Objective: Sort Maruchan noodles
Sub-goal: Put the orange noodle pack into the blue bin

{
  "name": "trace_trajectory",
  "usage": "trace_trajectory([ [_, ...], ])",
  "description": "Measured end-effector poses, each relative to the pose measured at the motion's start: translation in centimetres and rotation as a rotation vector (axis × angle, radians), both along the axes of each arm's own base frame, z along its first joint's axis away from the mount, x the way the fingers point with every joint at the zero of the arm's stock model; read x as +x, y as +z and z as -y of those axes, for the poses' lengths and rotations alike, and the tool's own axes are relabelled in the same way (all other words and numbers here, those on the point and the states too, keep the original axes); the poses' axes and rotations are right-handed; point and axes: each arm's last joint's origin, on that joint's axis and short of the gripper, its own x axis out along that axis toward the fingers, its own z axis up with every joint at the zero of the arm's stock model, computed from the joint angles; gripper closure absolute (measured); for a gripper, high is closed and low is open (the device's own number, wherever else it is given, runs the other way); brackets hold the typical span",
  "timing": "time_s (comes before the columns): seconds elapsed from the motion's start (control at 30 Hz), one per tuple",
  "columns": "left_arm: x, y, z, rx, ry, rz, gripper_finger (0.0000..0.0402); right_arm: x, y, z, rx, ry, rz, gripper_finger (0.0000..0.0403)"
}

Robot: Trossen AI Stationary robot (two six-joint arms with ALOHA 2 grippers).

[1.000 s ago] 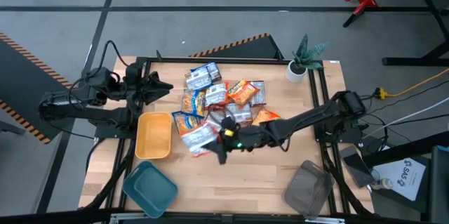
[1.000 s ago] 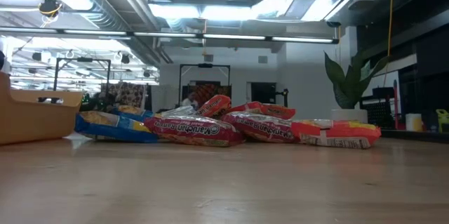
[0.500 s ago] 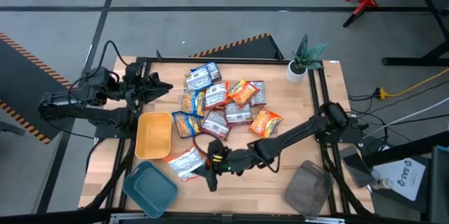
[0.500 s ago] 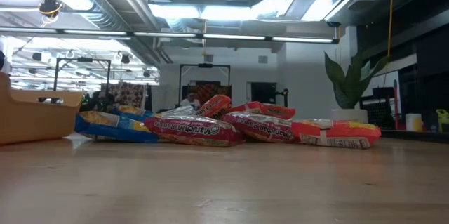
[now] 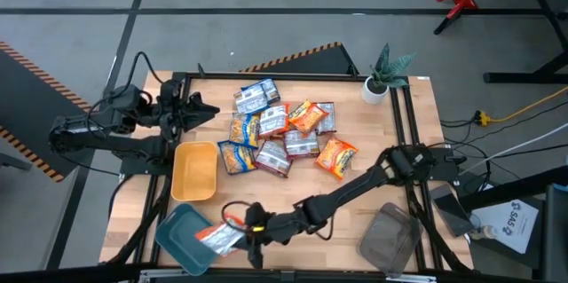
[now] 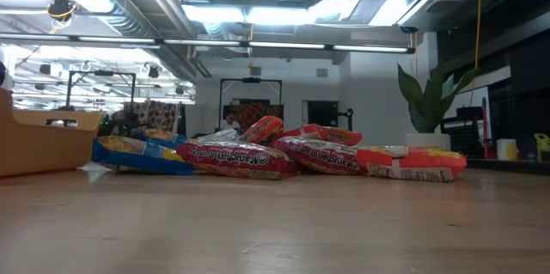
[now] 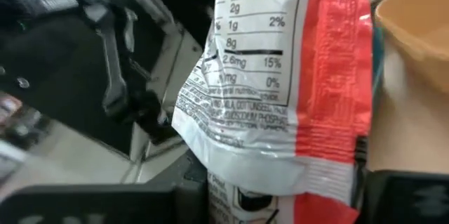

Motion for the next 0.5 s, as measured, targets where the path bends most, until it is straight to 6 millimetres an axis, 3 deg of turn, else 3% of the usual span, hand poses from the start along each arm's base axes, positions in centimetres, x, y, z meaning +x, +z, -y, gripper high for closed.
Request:
trace_trajectory([
  [0.23, 0.0, 0.0, 0.0, 0.0, -0.003, -0.003, 0.0247, 4.1, -0.4, -0.2, -0.051, 0.058, 0.044, 0.0299],
  [0.5, 0.0, 0.0, 0.0, 0.002, -0.007, -0.003, 0.0247, 7.0, -1.4, 1.9, -0.054, 0.118, 0.044, 0.0299],
])
